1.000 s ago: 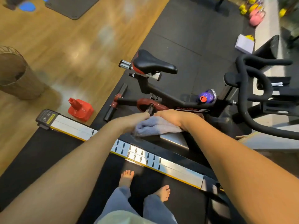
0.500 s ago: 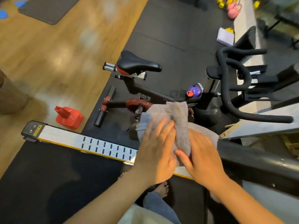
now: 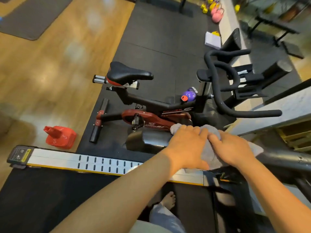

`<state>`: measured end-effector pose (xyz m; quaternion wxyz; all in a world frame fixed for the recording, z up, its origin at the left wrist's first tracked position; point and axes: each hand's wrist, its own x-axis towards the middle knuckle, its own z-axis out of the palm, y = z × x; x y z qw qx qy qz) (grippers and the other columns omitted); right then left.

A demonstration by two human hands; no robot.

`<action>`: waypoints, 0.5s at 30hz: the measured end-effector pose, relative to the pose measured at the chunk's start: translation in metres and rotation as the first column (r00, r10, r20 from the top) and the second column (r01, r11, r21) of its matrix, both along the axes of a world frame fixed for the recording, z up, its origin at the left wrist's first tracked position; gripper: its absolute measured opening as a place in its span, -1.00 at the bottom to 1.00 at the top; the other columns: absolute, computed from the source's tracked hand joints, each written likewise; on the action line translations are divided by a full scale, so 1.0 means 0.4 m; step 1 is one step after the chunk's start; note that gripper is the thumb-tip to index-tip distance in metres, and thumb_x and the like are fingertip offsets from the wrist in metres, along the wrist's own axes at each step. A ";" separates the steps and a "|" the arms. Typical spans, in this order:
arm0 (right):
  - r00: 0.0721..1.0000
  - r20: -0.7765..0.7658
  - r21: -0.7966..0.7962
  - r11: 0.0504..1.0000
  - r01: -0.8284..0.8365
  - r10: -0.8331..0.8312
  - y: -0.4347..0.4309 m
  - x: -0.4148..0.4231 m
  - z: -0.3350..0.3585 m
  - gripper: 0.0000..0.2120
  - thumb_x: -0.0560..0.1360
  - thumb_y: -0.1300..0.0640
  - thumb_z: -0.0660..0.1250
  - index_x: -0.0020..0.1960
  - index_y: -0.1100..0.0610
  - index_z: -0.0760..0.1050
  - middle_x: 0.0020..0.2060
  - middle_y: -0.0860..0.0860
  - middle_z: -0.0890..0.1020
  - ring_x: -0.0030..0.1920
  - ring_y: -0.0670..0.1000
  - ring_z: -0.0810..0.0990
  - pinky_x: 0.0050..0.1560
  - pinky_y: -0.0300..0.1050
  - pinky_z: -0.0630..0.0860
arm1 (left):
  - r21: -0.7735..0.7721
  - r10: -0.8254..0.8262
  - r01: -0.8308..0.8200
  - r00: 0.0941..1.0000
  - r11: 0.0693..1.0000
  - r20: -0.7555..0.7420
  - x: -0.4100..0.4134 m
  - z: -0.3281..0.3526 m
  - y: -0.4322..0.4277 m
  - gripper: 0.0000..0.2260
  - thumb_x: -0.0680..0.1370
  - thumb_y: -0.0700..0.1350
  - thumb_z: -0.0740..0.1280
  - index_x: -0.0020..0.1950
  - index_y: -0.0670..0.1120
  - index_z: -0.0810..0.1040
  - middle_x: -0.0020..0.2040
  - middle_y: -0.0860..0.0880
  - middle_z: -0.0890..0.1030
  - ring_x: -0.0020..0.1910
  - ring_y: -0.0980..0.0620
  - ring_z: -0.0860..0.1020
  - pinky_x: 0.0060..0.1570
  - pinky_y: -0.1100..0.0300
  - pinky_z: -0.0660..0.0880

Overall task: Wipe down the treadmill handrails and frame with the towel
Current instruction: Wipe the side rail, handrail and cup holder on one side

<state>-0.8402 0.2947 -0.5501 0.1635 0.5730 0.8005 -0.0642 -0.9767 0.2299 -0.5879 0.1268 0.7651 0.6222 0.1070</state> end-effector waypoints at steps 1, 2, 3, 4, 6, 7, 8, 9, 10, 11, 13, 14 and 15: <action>1.000 -0.008 -0.052 0.999 -0.009 0.008 -0.004 -0.029 0.000 -0.47 0.58 -0.24 -0.15 0.11 0.03 0.48 -0.01 0.11 0.63 -0.04 0.13 0.54 -0.05 0.02 0.42 | -0.011 0.013 -0.013 1.000 1.000 -0.016 -0.036 -0.005 -0.021 -0.17 0.32 0.40 0.37 0.41 -0.10 0.33 0.23 -0.08 0.51 0.16 -0.09 0.47 0.19 -0.02 0.39; 0.999 -0.050 -0.091 0.996 -0.025 0.021 -0.012 -0.061 -0.002 -0.51 0.59 -0.23 -0.13 0.09 0.00 0.47 -0.02 0.08 0.63 -0.06 0.10 0.54 -0.05 0.01 0.42 | -0.009 0.027 -0.027 1.000 1.000 -0.012 -0.072 -0.008 -0.042 -0.17 0.33 0.41 0.35 0.41 -0.09 0.33 0.24 -0.06 0.51 0.18 -0.08 0.47 0.22 -0.02 0.38; 0.994 -0.101 -0.108 0.993 -0.054 0.043 -0.024 -0.095 -0.008 -0.53 0.59 -0.23 -0.12 0.06 -0.01 0.47 -0.06 0.05 0.63 -0.10 0.07 0.53 -0.07 0.00 0.41 | 0.009 0.048 -0.048 0.999 0.999 0.003 -0.105 -0.007 -0.063 -0.18 0.33 0.43 0.34 0.40 -0.08 0.36 0.23 -0.04 0.53 0.18 -0.07 0.49 0.24 -0.02 0.38; 0.987 -0.142 -0.094 0.992 -0.087 0.073 -0.043 -0.133 -0.015 -0.54 0.59 -0.23 -0.13 0.04 -0.02 0.47 -0.10 0.01 0.62 -0.14 0.04 0.53 -0.08 -0.01 0.42 | 0.023 0.071 -0.071 0.997 0.997 0.006 -0.140 -0.010 -0.089 -0.22 0.32 0.43 0.32 0.35 -0.06 0.42 0.19 -0.01 0.55 0.15 -0.05 0.51 0.23 -0.02 0.39; 0.973 -0.187 0.042 0.990 -0.132 0.138 -0.093 -0.200 -0.040 -0.52 0.57 -0.24 -0.12 0.01 -0.02 0.49 -0.16 -0.02 0.62 -0.17 0.03 0.54 -0.08 0.01 0.44 | 0.017 0.154 -0.154 0.988 0.988 -0.026 -0.192 0.006 -0.132 -0.34 0.32 0.42 0.30 0.24 -0.01 0.48 0.07 0.04 0.58 0.08 -0.01 0.54 0.17 0.01 0.44; 0.961 -0.223 0.150 0.980 -0.131 0.162 -0.127 -0.224 -0.057 -0.53 0.56 -0.23 -0.09 -0.01 -0.01 0.50 -0.17 -0.02 0.63 -0.16 0.04 0.55 -0.07 0.02 0.43 | -0.003 0.212 -0.212 0.977 0.977 -0.005 -0.215 0.006 -0.156 -0.37 0.32 0.37 0.35 0.24 0.00 0.47 0.08 0.04 0.57 0.10 -0.01 0.54 0.16 0.03 0.46; 0.944 -0.276 0.240 0.964 -0.115 0.182 -0.168 -0.239 -0.077 -0.56 0.55 -0.23 -0.03 0.00 0.00 0.51 -0.14 -0.01 0.63 -0.12 0.04 0.56 -0.02 0.01 0.41 | -0.036 0.261 -0.260 0.965 0.965 0.032 -0.236 0.002 -0.181 -0.37 0.32 0.26 0.44 0.29 -0.01 0.46 0.15 0.02 0.55 0.16 -0.04 0.52 0.18 0.04 0.47; 0.912 -0.356 0.305 0.948 -0.094 0.205 -0.212 -0.247 -0.091 -0.60 0.54 -0.22 0.06 0.04 0.02 0.51 -0.08 -0.01 0.63 -0.05 0.04 0.56 0.06 -0.01 0.41 | -0.022 0.280 -0.280 0.959 0.960 0.041 -0.251 -0.002 -0.204 -0.35 0.31 0.12 0.53 0.33 -0.06 0.45 0.22 -0.04 0.53 0.20 -0.09 0.51 0.18 0.02 0.47; 0.859 -0.458 0.340 0.938 -0.067 0.228 -0.248 -0.245 -0.106 -0.61 0.52 -0.22 0.14 0.12 0.04 0.49 0.01 -0.01 0.62 0.03 0.04 0.55 0.14 -0.02 0.42 | 0.030 0.276 -0.276 0.961 0.961 0.021 -0.264 -0.018 -0.229 -0.32 0.29 -0.01 0.57 0.35 -0.12 0.45 0.24 -0.11 0.53 0.18 -0.13 0.51 0.14 -0.01 0.50; 0.802 -0.544 0.353 0.934 -0.048 0.247 -0.277 -0.237 -0.119 -0.58 0.50 -0.21 0.21 0.20 0.05 0.45 0.09 0.01 0.59 0.09 0.04 0.54 0.20 -0.01 0.44 | 0.097 0.278 -0.277 0.961 0.956 0.003 -0.270 -0.037 -0.248 -0.34 0.27 -0.07 0.57 0.33 -0.19 0.48 0.23 -0.16 0.54 0.14 -0.16 0.51 0.07 -0.03 0.54; 0.761 -0.554 0.401 0.909 -0.112 0.338 -0.295 -0.203 -0.146 -0.48 0.48 -0.19 0.28 0.30 0.11 0.36 0.18 0.06 0.56 0.16 0.08 0.54 0.23 0.05 0.49 | 0.171 0.269 -0.257 0.961 0.951 -0.056 -0.258 -0.055 -0.263 -0.43 0.32 -0.08 0.47 0.29 -0.24 0.50 0.19 -0.21 0.55 0.09 -0.18 0.49 0.00 -0.06 0.55; 0.756 -0.523 0.440 0.884 -0.154 0.393 -0.288 -0.181 -0.153 -0.45 0.47 -0.17 0.30 0.32 0.13 0.34 0.20 0.09 0.56 0.17 0.11 0.55 0.23 0.07 0.50 | 0.171 0.250 -0.233 0.964 0.957 -0.088 -0.245 -0.061 -0.258 -0.45 0.34 -0.06 0.42 0.28 -0.24 0.50 0.19 -0.21 0.55 0.11 -0.19 0.49 0.04 -0.07 0.53; 0.753 -0.501 0.456 0.870 -0.189 0.427 -0.276 -0.161 -0.155 -0.44 0.45 -0.15 0.31 0.32 0.14 0.33 0.20 0.10 0.56 0.19 0.12 0.55 0.24 0.08 0.50 | 0.172 0.229 -0.208 0.967 0.963 -0.108 -0.224 -0.054 -0.247 -0.45 0.33 -0.04 0.41 0.27 -0.23 0.49 0.19 -0.21 0.55 0.13 -0.21 0.49 0.08 -0.09 0.51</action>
